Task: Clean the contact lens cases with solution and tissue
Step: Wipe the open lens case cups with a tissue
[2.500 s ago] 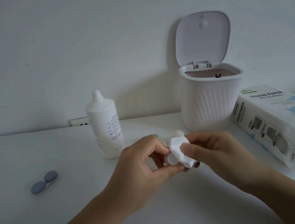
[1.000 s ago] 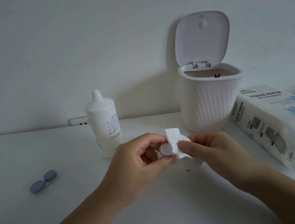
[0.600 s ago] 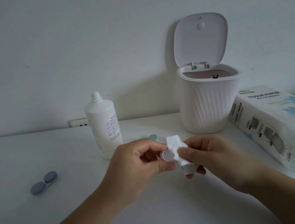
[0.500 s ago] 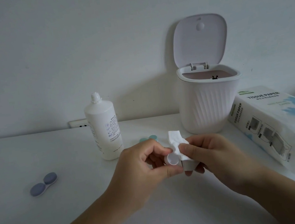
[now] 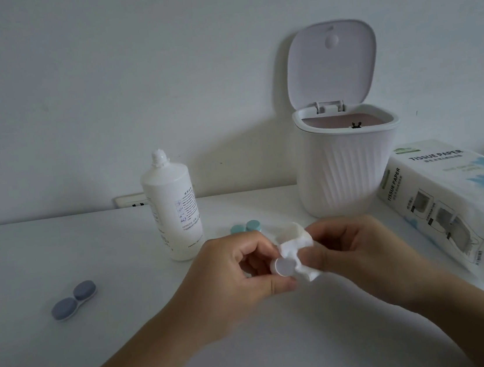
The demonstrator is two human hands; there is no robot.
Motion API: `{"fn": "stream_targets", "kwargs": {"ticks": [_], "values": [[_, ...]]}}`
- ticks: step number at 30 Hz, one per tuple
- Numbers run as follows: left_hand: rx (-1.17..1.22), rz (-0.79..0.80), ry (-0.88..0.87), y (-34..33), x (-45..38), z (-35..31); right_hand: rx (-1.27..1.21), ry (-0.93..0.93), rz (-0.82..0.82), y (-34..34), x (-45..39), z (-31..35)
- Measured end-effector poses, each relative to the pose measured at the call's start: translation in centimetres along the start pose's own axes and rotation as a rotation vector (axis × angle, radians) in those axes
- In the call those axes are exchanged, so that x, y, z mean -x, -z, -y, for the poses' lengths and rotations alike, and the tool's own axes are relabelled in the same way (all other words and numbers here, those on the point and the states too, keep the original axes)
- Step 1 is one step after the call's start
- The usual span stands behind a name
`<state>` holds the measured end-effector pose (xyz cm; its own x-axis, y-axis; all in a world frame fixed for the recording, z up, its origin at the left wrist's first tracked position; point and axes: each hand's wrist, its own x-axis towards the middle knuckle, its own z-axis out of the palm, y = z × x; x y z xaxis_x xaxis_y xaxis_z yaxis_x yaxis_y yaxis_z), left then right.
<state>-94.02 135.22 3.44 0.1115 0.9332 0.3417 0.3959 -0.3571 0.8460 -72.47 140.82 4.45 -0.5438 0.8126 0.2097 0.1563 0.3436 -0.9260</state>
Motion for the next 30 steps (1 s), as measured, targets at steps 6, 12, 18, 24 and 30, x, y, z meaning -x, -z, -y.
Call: {"fn": "stream_targets", "kwargs": {"ticks": [6, 12, 18, 24, 30], "values": [[0.122, -0.003, 0.044, 0.3, -0.1, -0.1, -0.032, 0.109, -0.150, 0.4, 0.0, 0.5], [0.193, -0.048, 0.060, 1.4, -0.6, -0.2, 0.398, 0.079, -0.359, 2.8, -0.3, -0.8], [0.258, -0.095, 0.129, 2.4, -1.0, 0.1, 0.626, 0.020, -0.270, 3.3, -0.5, -1.1], [0.257, -0.085, 0.154, 2.4, -1.1, 0.3, 0.753, -0.028, -0.215, 3.3, -0.5, -1.1], [0.256, -0.083, 0.163, 2.5, -1.2, 0.6, 0.961, -0.078, -0.089, 3.5, -0.2, -0.9]]}}
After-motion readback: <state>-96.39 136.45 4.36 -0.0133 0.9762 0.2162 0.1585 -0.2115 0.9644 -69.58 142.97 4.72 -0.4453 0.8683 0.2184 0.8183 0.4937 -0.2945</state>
